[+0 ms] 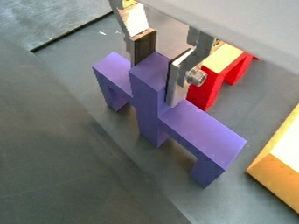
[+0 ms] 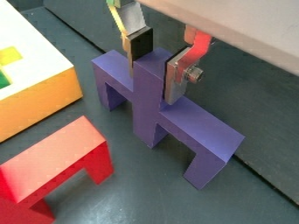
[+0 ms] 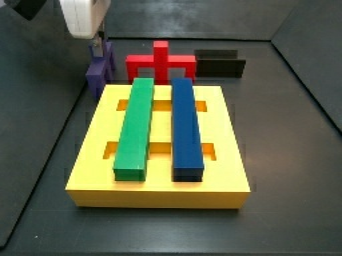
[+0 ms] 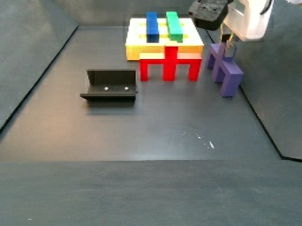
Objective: Pick up the purple object. Move up. Move to above the board. Insert the purple object.
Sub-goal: Pick up the purple object.
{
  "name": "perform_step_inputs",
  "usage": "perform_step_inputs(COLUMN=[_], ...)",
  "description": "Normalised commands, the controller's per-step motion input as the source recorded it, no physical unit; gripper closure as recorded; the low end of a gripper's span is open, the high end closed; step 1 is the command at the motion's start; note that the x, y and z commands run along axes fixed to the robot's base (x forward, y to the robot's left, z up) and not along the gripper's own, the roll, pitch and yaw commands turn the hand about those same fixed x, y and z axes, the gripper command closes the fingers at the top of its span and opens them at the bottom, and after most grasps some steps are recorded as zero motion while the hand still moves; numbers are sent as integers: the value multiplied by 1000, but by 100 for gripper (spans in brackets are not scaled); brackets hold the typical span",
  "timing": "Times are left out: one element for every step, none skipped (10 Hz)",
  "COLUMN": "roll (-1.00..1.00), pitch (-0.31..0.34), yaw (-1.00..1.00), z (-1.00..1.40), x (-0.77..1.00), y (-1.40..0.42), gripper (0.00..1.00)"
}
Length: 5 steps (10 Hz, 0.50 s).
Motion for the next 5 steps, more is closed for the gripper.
perform_step_inputs(roll=[0, 0, 0, 0, 0], pitch=[0, 0, 0, 0, 0], yaw=[0, 0, 0, 0, 0], z=[0, 0, 0, 0, 0], x=[0, 0, 0, 0, 0], y=[0, 0, 0, 0, 0], gripper=[100, 100, 100, 100, 100])
